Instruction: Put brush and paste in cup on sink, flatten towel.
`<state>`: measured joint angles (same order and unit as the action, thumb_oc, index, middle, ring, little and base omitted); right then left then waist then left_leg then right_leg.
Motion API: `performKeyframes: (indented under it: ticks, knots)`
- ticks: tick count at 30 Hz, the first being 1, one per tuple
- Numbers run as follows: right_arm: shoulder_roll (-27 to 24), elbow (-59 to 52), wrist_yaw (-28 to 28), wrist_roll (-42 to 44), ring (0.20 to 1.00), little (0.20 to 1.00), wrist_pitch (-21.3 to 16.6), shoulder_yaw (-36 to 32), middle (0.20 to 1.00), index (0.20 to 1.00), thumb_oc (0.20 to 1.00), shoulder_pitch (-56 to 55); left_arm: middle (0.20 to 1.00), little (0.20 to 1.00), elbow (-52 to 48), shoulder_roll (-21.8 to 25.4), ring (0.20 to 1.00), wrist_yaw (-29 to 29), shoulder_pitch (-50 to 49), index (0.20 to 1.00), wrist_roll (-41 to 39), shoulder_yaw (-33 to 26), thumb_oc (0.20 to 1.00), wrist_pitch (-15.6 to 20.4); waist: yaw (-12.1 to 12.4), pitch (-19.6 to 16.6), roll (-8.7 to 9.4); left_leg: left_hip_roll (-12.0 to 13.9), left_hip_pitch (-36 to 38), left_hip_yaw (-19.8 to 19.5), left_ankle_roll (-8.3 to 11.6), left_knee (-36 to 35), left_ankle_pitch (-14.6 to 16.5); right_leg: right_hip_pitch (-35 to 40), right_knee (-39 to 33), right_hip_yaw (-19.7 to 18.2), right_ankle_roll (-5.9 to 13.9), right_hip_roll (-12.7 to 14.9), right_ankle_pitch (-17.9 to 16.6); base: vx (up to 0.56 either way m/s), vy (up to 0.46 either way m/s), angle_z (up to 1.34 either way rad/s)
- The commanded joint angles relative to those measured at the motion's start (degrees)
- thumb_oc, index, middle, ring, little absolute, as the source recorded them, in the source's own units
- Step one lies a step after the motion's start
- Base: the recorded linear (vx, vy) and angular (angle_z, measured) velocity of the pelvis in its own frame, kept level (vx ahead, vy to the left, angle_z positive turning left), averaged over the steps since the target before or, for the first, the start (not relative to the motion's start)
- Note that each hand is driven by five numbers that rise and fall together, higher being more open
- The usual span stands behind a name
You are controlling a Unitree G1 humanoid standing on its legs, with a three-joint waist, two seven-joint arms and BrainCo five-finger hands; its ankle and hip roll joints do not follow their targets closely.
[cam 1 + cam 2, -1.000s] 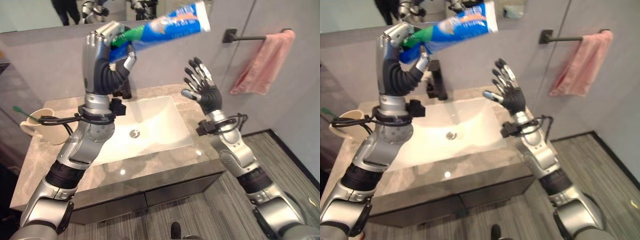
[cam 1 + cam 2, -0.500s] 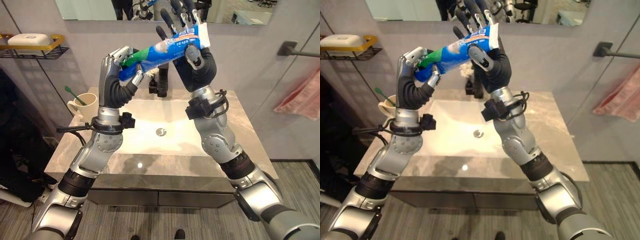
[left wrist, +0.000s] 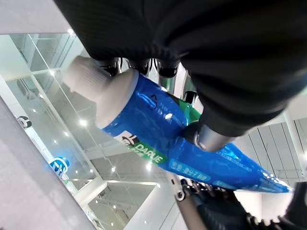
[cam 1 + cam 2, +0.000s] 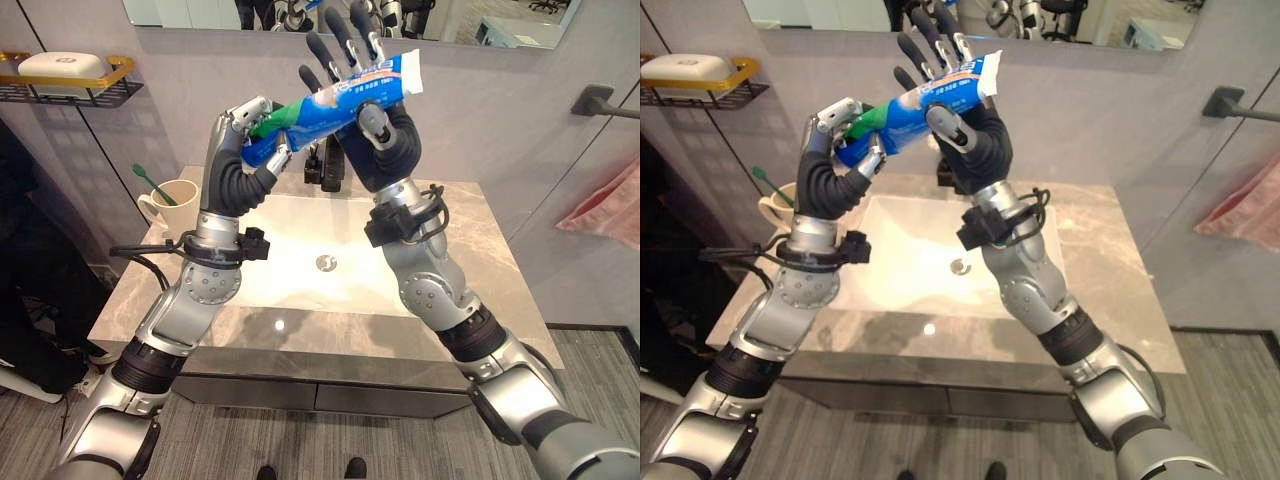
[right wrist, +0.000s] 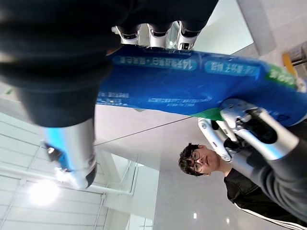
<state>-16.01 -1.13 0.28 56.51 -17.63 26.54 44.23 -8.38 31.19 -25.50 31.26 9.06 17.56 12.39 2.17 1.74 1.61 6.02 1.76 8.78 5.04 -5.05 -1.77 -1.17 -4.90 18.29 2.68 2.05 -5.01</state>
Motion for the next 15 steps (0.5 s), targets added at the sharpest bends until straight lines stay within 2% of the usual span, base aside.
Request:
performKeyframes:
  ticks: [1,10,12,13,14,15]
  knots:
    - [1.19,-1.74,1.13,0.46,0.200,0.200,-1.63,-1.52,0.200,0.200,0.200,2.93,0.200,0.200,-1.08,2.64,0.200,0.48,3.66,0.200,-0.73,2.00,0.200,2.34,-0.09,-1.73,2.41,1.44,-4.00,-0.04,4.13,0.05,-4.43,6.23,0.01,-2.22,5.49,4.97,3.48,0.00,0.000,0.00]
    - [2.07,-1.08,-1.84,-0.91,0.200,0.200,-2.49,-3.14,0.200,0.200,0.200,0.80,0.200,0.200,-2.04,2.28,0.200,0.80,1.28,0.200,-0.82,1.98,0.200,1.79,-0.37,-1.54,1.92,1.08,-3.77,-0.08,3.81,0.05,-3.99,6.56,0.44,-1.75,5.59,5.55,3.80,0.00,0.000,0.00]
    - [1.91,-0.92,-4.09,-2.67,0.200,0.200,-2.68,-3.87,0.200,0.200,0.200,0.03,0.200,0.200,-2.37,2.41,0.200,0.39,0.34,0.200,-0.78,1.51,0.200,1.39,-0.40,-1.41,1.75,0.87,-3.91,-0.31,3.64,0.05,-3.88,6.36,1.12,-1.51,5.63,5.76,3.99,0.00,0.000,0.00]
    - [1.98,-0.74,-4.82,-3.33,0.200,0.200,-2.74,-4.28,0.200,0.200,0.200,-0.19,0.341,0.341,-2.45,2.43,0.341,0.30,-0.21,0.341,-0.81,1.28,0.341,1.22,-0.31,-1.34,1.71,0.80,-3.97,-0.43,3.59,0.05,-3.86,6.34,1.27,-1.44,5.65,5.83,4.03,0.00,0.000,0.00]
    - [1.99,-0.68,-5.63,-4.14,0.200,0.200,-2.71,-4.82,0.200,0.200,0.200,-0.41,0.774,0.774,-2.54,2.44,0.774,0.21,-1.16,0.774,-0.77,0.84,0.774,0.90,-0.14,-1.29,1.76,0.68,-4.08,-0.62,3.52,0.05,-3.81,6.37,1.39,-1.30,5.65,5.88,4.10,0.00,0.000,0.00]
    - [1.89,-0.71,-6.72,-5.00,0.200,0.200,-2.82,-5.21,0.200,0.200,0.200,-0.81,1.000,1.000,-2.37,2.13,1.000,-0.24,-2.13,1.000,-0.64,0.42,1.000,0.36,0.04,-1.23,1.81,0.57,-4.25,-0.89,3.47,0.05,-3.82,6.45,1.42,-1.08,5.63,5.98,4.15,0.01,0.005,0.05]
